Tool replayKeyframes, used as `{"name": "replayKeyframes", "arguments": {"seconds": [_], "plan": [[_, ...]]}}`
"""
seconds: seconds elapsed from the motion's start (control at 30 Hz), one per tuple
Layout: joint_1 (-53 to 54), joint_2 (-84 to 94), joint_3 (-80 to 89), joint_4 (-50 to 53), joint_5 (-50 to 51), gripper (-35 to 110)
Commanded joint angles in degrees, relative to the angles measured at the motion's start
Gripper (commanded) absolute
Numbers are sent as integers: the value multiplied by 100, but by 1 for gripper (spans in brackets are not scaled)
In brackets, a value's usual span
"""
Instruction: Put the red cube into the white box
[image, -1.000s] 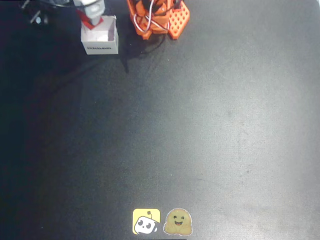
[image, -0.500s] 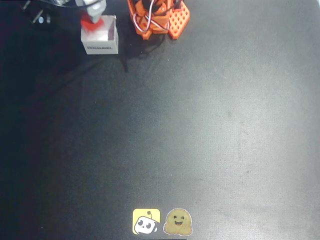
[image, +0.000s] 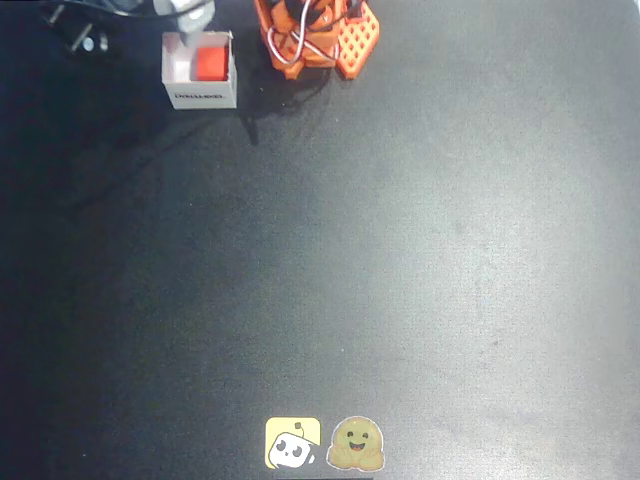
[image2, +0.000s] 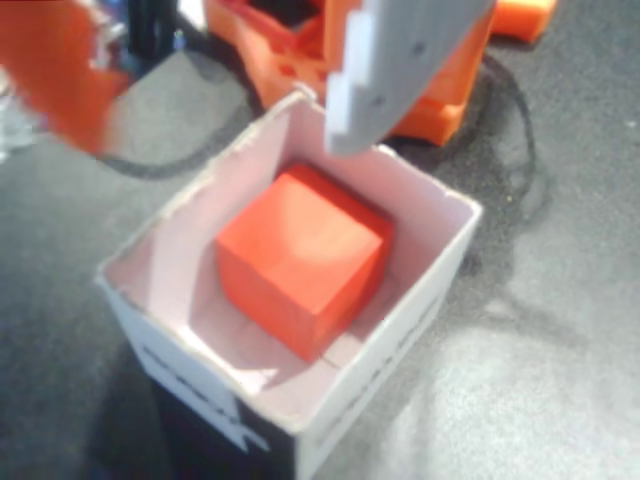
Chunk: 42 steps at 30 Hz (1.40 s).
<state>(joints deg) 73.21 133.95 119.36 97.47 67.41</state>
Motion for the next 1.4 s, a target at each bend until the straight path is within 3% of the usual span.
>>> {"name": "replayKeyframes", "arguments": {"seconds": [0.0, 0.37, 0.6, 0.87, 1.37], "plan": [[-475, 97, -255, -255, -246, 0], [-4685, -387, -220, -2004, 501, 0], [-6390, -686, -299, -2663, 879, 0], [-7146, -202, 132, -2654, 896, 0], [-7225, 2259, 2408, -2514, 729, 0]]}}
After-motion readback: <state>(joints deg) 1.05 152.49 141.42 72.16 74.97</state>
